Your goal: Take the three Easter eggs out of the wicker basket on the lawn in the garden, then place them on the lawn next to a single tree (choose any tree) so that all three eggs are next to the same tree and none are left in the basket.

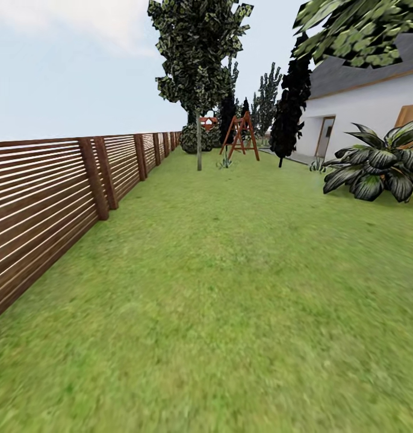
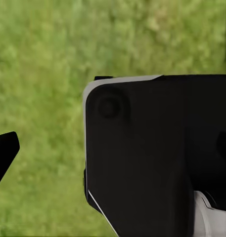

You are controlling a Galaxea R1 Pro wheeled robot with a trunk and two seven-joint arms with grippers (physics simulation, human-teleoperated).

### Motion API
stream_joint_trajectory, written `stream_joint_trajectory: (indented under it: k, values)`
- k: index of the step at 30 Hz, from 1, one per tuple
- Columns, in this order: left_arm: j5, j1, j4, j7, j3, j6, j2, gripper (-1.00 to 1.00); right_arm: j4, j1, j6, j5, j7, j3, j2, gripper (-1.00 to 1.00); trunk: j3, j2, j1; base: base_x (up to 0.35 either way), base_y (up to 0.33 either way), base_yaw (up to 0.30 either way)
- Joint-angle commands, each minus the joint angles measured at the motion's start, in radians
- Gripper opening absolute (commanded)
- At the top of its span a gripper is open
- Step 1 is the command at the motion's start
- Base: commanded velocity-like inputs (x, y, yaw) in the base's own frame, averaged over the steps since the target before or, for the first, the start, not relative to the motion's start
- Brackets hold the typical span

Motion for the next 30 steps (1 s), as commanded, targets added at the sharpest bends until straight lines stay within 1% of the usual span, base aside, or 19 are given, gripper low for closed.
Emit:
stream_joint_trajectory:
  k: [1, 9, 30]
  values:
    - [-0.001, 0.0, 0.001, 0.0, -0.001, -0.003, 0.0, 1.0, 0.0, 0.0, -0.003, 0.0, -0.001, 0.0, 0.0, 1.0, -0.002, -0.002, 0.001, 0.308, -0.161, 0.0]
    - [-0.001, 0.0, 0.001, 0.0, -0.001, -0.003, 0.0, 1.0, -0.001, 0.0, -0.003, 0.0, -0.001, 0.0, 0.0, 1.0, -0.002, -0.002, 0.001, 0.316, -0.074, 0.0]
    - [-0.001, 0.0, 0.001, 0.0, -0.001, -0.009, 0.0, 1.0, -0.001, 0.0, -0.003, 0.0, -0.001, 0.0, 0.0, 1.0, -0.002, -0.002, 0.001, 0.327, -0.004, 0.0]
